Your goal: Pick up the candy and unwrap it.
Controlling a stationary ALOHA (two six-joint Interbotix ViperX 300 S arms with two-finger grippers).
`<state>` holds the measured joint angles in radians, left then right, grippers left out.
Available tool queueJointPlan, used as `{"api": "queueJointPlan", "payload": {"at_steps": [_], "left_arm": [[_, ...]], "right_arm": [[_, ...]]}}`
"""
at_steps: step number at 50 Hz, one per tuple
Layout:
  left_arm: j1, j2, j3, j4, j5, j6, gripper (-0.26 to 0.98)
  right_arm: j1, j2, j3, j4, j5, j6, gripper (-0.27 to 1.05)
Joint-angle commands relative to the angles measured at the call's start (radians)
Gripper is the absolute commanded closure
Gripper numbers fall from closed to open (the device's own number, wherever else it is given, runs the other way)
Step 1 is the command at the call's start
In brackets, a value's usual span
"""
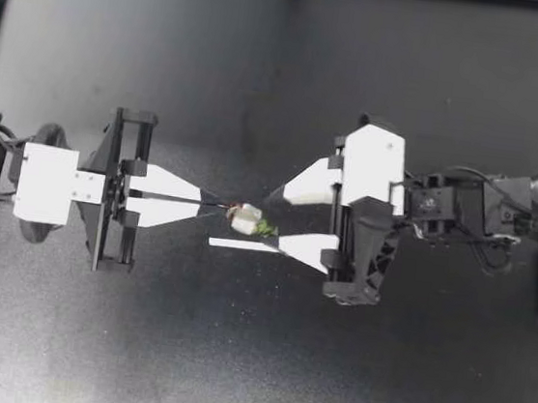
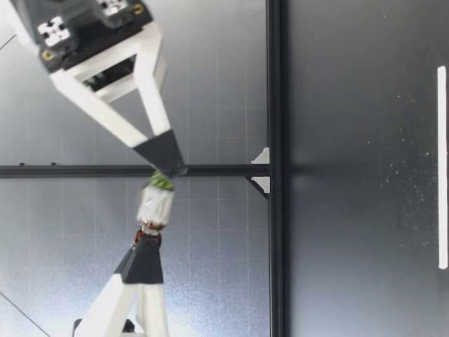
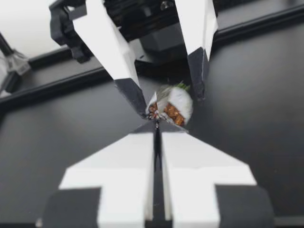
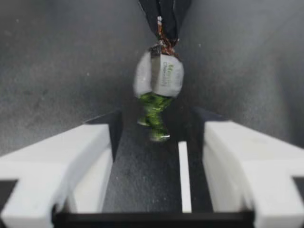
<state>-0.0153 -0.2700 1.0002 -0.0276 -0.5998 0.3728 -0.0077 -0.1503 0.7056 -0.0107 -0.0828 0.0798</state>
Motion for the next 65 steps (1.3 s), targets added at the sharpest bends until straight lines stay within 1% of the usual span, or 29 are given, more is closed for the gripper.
{"api": "queueJointPlan", "payload": {"at_steps": [1, 12, 19, 33, 55, 57, 60, 65], "left_arm": [[0.003, -0.021, -0.008, 0.002, 0.000, 0.026, 0.88], [0.003, -0.034, -0.014, 0.002, 0.023, 0.084, 0.88], [0.003, -0.037, -0.015, 0.003, 0.028, 0.086, 0.88], [0.003, -0.038, -0.017, 0.003, 0.028, 0.087, 0.88], [0.002, -0.038, -0.018, 0.003, 0.026, 0.087, 0.88], [0.003, -0.038, -0.018, 0.003, 0.026, 0.087, 0.88], [0.003, -0.038, -0.017, 0.003, 0.026, 0.087, 0.88], [0.002, -0.040, -0.017, 0.003, 0.026, 0.087, 0.88]], "right_arm": [[-0.006, -0.032, 0.011, 0.006, -0.095, 0.011, 0.18], [-0.023, -0.049, 0.058, 0.020, -0.321, 0.097, 0.18], [-0.023, -0.018, 0.052, 0.018, -0.407, 0.153, 0.18], [-0.023, 0.049, 0.018, 0.014, -0.413, 0.202, 0.19], [-0.025, 0.071, 0.012, 0.012, -0.382, 0.284, 0.22], [-0.025, 0.074, 0.012, 0.012, -0.382, 0.287, 0.24], [-0.023, 0.077, 0.012, 0.012, -0.380, 0.291, 0.30], [-0.023, 0.077, 0.012, 0.012, -0.380, 0.291, 0.43]]}}
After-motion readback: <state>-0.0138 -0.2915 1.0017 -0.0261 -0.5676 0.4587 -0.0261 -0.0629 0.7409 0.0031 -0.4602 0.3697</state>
